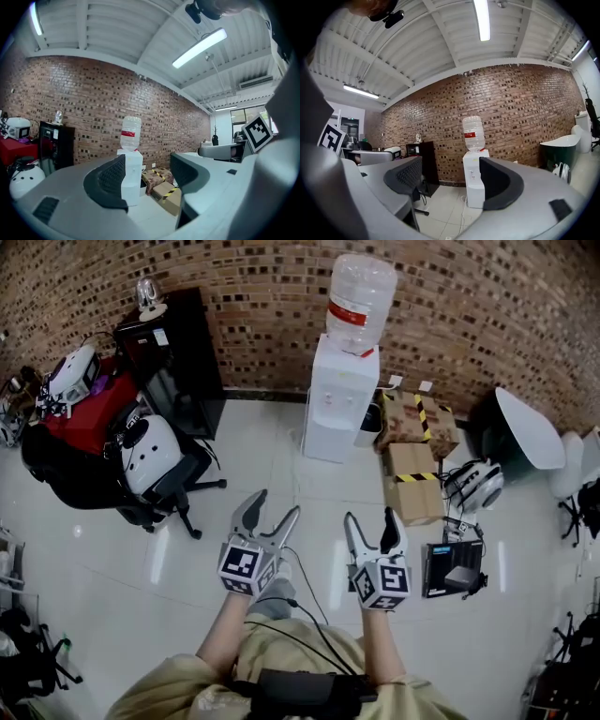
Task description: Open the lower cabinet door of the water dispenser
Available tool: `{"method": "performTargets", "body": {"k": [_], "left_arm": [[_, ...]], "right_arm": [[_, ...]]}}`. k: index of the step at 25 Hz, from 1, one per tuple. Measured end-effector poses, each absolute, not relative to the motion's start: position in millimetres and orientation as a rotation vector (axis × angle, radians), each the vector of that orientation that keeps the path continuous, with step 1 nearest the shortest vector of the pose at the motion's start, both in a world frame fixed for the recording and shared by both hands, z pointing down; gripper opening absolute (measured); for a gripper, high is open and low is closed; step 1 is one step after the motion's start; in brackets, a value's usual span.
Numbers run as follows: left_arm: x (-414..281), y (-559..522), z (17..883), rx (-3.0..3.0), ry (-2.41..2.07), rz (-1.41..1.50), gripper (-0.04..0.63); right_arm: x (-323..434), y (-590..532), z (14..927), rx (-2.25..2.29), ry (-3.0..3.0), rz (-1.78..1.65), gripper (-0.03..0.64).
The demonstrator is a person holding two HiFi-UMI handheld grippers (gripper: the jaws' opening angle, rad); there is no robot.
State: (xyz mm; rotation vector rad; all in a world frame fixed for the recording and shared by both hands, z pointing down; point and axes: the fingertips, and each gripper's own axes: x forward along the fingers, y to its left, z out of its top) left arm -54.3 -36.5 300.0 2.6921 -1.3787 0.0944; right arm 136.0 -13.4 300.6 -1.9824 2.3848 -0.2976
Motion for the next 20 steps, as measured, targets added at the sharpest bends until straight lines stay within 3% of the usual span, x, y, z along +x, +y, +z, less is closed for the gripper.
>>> {"method": "performTargets", "body": {"k": [6, 13, 16, 20], "left_arm": [[-57, -148, 301, 2.741, -1.359, 0.074, 0.291], [-36, -239, 340, 2.743, -1.249, 0.133, 0.291], [-14, -271, 377, 2.712, -1.192, 0.164, 0.291], [14, -324, 460, 2.690, -1.177, 0.213, 0.291]], "right_arm": [[128, -117, 293, -1.991, 2.378, -0.259, 0.405], [139, -196, 349, -2.098, 2.401, -0.268, 0.405], [160, -235, 404, -2.133, 2.461, -0.271, 0.403], [215, -308, 542, -2.170, 2.497, -0.450, 0.403]]}}
